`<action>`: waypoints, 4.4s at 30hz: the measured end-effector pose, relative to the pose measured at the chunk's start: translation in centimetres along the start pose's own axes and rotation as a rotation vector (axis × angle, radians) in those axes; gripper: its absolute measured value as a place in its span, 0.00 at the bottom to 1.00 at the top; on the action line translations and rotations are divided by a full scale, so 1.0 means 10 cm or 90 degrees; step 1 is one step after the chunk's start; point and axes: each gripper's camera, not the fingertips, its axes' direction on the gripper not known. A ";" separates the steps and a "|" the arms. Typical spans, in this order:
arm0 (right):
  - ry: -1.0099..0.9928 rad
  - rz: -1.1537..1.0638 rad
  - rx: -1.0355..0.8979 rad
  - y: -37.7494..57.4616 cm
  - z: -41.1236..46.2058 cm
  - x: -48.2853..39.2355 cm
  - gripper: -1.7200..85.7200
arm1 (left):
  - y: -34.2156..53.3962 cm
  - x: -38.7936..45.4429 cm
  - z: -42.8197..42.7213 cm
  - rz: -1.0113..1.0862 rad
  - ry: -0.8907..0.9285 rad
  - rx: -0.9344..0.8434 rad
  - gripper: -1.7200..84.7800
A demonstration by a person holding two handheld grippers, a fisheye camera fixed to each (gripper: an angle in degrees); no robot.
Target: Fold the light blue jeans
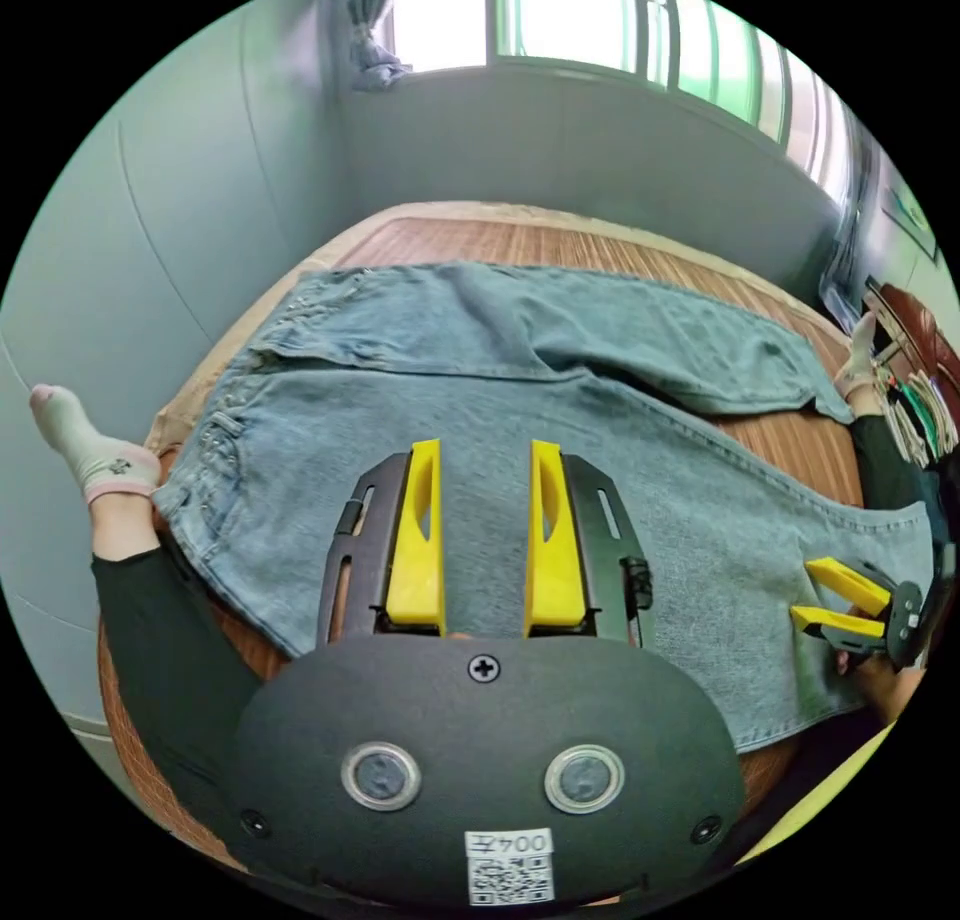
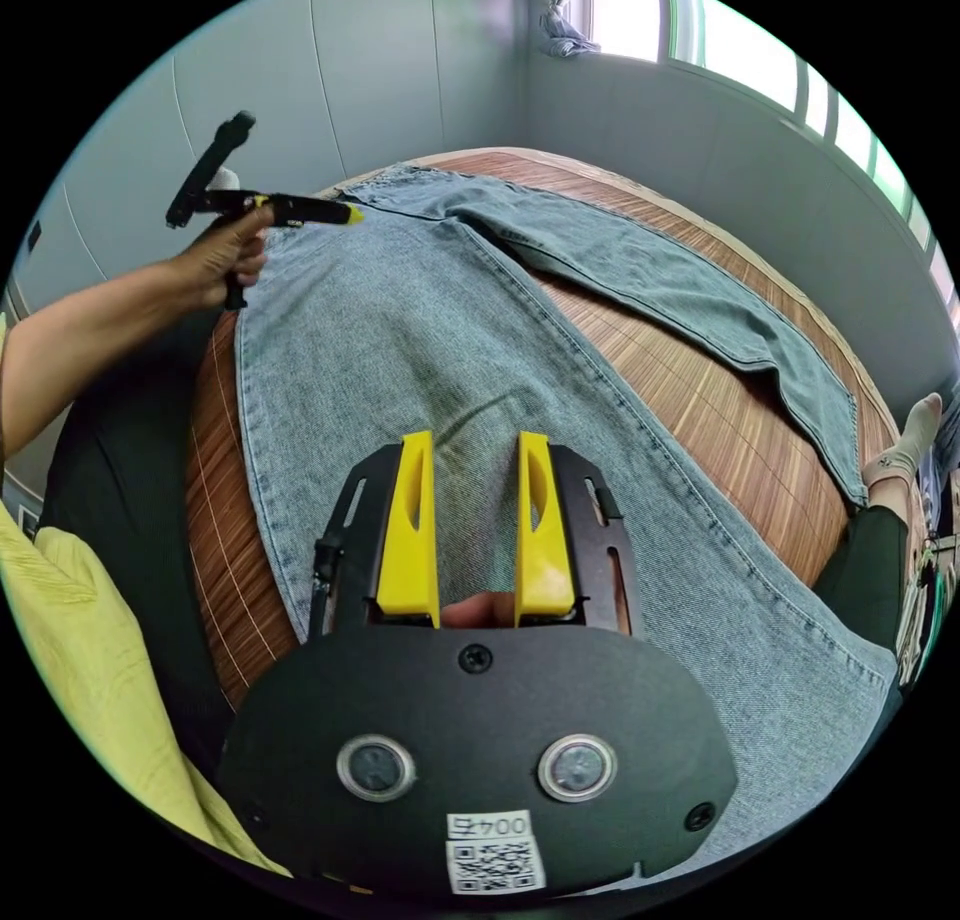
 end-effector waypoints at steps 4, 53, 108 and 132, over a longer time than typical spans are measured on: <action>-0.016 0.004 0.000 -0.03 -0.04 0.02 0.17 | 0.15 0.26 0.39 0.019 -0.023 -0.048 0.16; -0.121 -0.013 -0.011 -1.06 -0.50 1.07 0.11 | 0.23 0.67 0.80 0.022 -0.019 -0.055 0.16; -0.002 0.000 -0.485 -2.90 -0.10 1.13 0.01 | 0.15 -0.28 1.12 0.016 -0.012 -0.054 0.15; -0.044 0.014 -0.522 -3.12 0.07 1.27 0.01 | -0.78 -3.32 1.65 -0.457 0.128 -0.021 0.18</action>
